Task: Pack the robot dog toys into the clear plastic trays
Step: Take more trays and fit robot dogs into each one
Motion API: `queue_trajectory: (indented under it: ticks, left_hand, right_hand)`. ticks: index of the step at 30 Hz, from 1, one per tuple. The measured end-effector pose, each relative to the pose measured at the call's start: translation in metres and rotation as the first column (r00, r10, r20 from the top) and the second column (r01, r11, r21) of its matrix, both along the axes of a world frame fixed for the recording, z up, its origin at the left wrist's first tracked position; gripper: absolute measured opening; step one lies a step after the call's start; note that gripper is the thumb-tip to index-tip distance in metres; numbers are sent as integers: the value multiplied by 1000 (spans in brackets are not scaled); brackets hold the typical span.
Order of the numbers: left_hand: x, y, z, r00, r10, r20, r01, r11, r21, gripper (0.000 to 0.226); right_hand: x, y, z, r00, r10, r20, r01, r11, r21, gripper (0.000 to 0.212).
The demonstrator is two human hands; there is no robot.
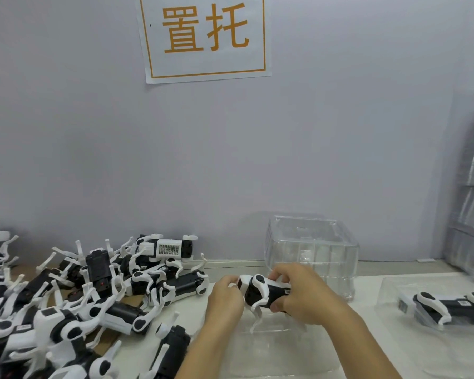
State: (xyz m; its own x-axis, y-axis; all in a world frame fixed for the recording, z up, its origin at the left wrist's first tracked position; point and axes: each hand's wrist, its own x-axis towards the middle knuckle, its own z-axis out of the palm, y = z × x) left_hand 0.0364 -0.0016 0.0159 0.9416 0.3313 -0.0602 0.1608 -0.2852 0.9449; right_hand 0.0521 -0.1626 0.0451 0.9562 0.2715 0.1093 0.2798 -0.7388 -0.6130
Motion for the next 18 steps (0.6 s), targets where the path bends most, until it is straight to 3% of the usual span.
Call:
queue_trajectory:
  ticks: [7, 11, 14, 18]
  left_hand:
    - [3, 0, -3, 999, 38, 22, -38, 999, 9, 40]
    - [2, -1, -3, 999, 44, 29, -44, 999, 19, 40]
    - [2, 2, 1, 997, 70, 22, -69, 997, -31, 41]
    - [1, 4, 6, 997, 60, 46, -55, 992, -116, 24]
  right_hand:
    - [-2, 5, -5, 998, -37, 47, 38, 999, -33, 38]
    - [-2, 7, -6, 996, -31, 84, 37, 997, -67, 55]
    - [-1, 6, -7, 995, -20, 93, 29, 995, -96, 49]
    - [-1, 5, -8, 995, -27, 100, 35, 996, -79, 44]
